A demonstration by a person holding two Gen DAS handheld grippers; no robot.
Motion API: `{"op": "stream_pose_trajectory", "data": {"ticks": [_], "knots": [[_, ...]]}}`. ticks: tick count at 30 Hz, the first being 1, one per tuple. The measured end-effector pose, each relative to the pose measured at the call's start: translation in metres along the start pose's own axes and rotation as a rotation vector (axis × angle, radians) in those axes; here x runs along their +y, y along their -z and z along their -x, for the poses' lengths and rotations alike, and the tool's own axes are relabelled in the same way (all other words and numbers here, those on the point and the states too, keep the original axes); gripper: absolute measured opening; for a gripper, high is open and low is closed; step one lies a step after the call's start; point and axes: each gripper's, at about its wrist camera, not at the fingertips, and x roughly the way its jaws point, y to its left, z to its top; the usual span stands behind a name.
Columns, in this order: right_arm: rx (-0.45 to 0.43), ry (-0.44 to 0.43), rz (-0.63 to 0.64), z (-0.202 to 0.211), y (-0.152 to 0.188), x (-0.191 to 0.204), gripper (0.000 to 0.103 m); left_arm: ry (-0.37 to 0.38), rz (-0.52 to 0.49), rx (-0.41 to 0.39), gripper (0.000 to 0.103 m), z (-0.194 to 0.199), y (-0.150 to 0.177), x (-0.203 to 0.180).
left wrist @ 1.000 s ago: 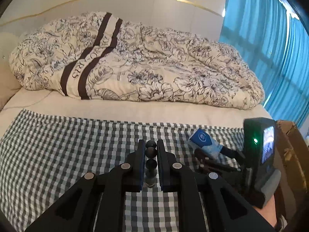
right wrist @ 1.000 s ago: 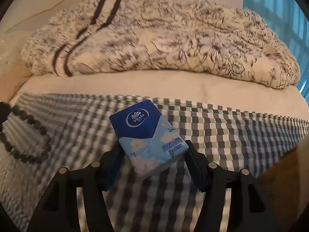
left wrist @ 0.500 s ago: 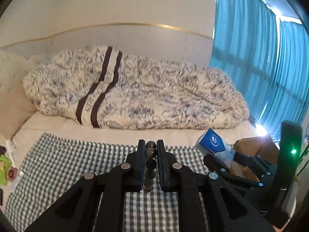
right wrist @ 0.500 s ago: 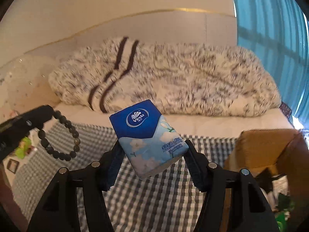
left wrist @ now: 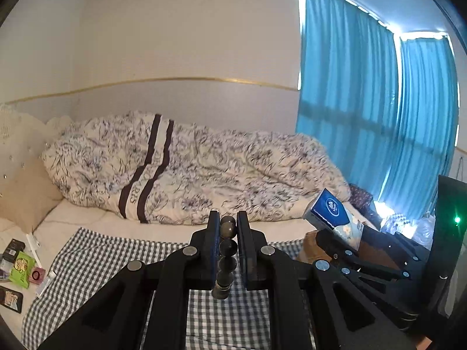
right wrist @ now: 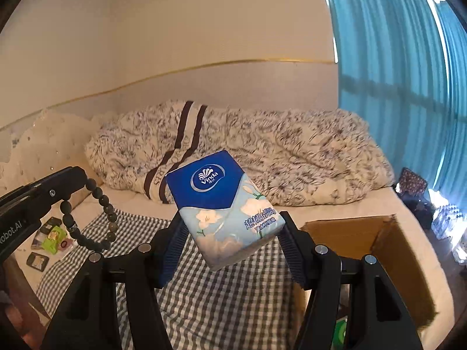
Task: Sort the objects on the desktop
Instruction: 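Lift the bracelet and tissue pack and carry both over the cardboard box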
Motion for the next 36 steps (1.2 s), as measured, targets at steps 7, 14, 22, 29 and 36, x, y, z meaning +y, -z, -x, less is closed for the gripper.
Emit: {"op": "stream_pose_trajectory", "data": {"ticks": [7, 14, 22, 29, 36], "knots": [[-0.049, 0.04, -0.013, 0.051, -0.006, -0.028, 0.061, 0.038, -0.023, -0.028, 0.011, 0.022, -0.005, -0.035], [-0.078, 0.101, -0.034, 0.082, -0.008, -0.069, 0.061, 0.101, -0.051, -0.027, 0.011, 0.021, -0.006, -0.078], [-0.073, 0.181, -0.063, 0.102, -0.004, -0.116, 0.061, 0.186, -0.081, 0.003, 0.011, 0.001, -0.004, -0.133], [-0.041, 0.222, -0.081, 0.1, 0.001, -0.148, 0.061, 0.243, -0.106, 0.035, 0.011, -0.024, 0.002, -0.178], [0.005, 0.245, -0.106, 0.084, 0.013, -0.177, 0.061, 0.273, -0.129, 0.082, 0.011, -0.057, 0.013, -0.211]]}}
